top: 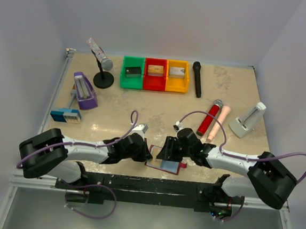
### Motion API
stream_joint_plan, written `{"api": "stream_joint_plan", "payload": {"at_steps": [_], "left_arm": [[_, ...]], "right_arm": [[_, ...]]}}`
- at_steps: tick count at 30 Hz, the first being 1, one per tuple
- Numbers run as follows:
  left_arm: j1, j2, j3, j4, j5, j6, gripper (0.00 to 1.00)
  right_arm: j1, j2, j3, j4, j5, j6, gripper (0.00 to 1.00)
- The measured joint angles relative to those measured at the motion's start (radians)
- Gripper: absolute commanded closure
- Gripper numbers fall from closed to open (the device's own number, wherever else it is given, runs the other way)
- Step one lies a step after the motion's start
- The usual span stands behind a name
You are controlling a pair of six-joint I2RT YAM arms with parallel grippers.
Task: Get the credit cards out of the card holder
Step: Remove the credit card from the card holder.
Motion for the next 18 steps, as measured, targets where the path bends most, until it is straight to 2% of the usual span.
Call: {"api": "stream_joint_plan", "payload": {"at_steps": [9,18], "left_arm": [[0.0,0.004,-0.028,0.059,0.014,-0.023,1.0],[0.0,0.008,-0.052,0.107,0.022,-0.047,1.0]], "right_arm": [[-0.001,0.016,-0.026,0.063,-0.014,0.027,0.52],[-0.021,0.042,-0.082,0.201,-0.055,0.093,0.51]]}}
